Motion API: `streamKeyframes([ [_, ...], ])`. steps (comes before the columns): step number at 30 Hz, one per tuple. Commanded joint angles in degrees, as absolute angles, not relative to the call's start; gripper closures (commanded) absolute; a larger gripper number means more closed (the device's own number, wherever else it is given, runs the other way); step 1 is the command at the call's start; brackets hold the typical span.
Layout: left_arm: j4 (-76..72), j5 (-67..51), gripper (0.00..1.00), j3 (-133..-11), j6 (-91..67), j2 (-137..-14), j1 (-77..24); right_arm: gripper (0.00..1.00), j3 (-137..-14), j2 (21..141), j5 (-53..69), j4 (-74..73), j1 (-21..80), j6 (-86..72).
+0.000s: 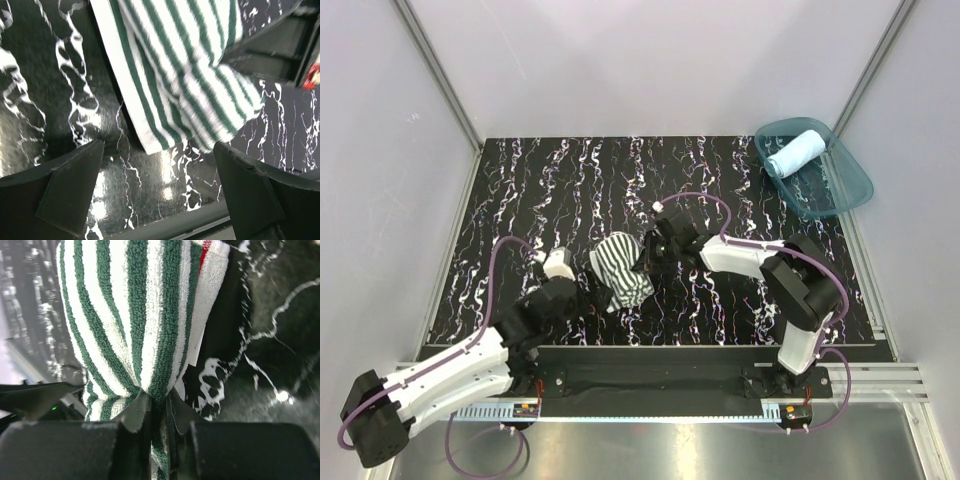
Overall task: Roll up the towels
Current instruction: Roll the towel
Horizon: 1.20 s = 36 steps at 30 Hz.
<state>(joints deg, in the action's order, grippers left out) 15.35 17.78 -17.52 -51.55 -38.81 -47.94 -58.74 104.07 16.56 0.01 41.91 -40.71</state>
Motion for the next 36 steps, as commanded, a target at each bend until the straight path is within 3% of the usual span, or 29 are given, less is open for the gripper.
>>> streamKeyframes([
  [1,15.31,21.44,0.01,-22.67,-46.25,-41.12,-47.99,1.00,-61.69,102.04,4.42,-14.05,44.82,-37.61],
  [9,4.05,20.04,0.01,-26.54,-40.69,-51.74,-47.90,0.99,-62.67,99.32,1.14,-18.63,48.34,-40.52],
  [11,1.68,19.78,0.08,-26.98,-40.87,-54.65,-47.81,0.98,-62.67,99.14,1.05,-18.89,48.78,-40.87],
  [13,-1.82,18.46,0.23,-26.63,-41.39,-58.68,-47.81,0.95,-62.58,98.62,1.32,-18.98,49.13,-41.31],
  [16,-6.49,16.61,0.39,-24.88,-41.84,-63.01,-47.81,0.92,-62.67,97.82,1.67,-19.07,49.75,-42.01],
  [17,-7.11,16.44,0.49,-24.18,-41.92,-63.80,-47.81,0.91,-62.67,97.74,1.84,-19.07,49.92,-42.27],
  [19,-8.78,16.26,0.62,-23.38,-42.01,-64.95,-47.81,0.87,-62.67,97.38,2.02,-19.25,50.10,-42.62],
  [20,-8.96,16.26,0.74,-22.94,-42.10,-65.13,-47.81,0.86,-62.67,97.03,2.11,-19.42,50.01,-42.80],
  [22,-9.14,16.44,0.83,-22.06,-42.10,-65.30,-47.81,0.81,-62.67,96.59,2.20,-19.51,50.01,-42.80],
  [25,-9.58,16.61,0.90,-20.92,-42.27,-65.56,-47.72,0.62,-63.19,95.54,2.46,-19.86,50.01,-42.89],
  [26,-9.84,16.52,0.91,-20.57,-42.28,-65.57,-47.72,0.49,-63.37,95.02,2.55,-20.21,50.10,-43.06],
  [29,-10.63,16.44,0.92,-19.16,-42.71,-66.09,-47.72,0.24,-64.60,93.52,2.81,-21.53,50.10,-42.72],
  [32,-11.42,16.35,0.92,-18.11,-43.07,-66.62,-47.72,0.07,-65.48,91.77,1.32,-22.94,50.01,-42.63],
  [36,-11.69,16.61,0.92,-17.93,-42.89,-67.15,-47.64,0.00,-64.25,90.35,2.71,-20.84,49.22,-42.80],
])
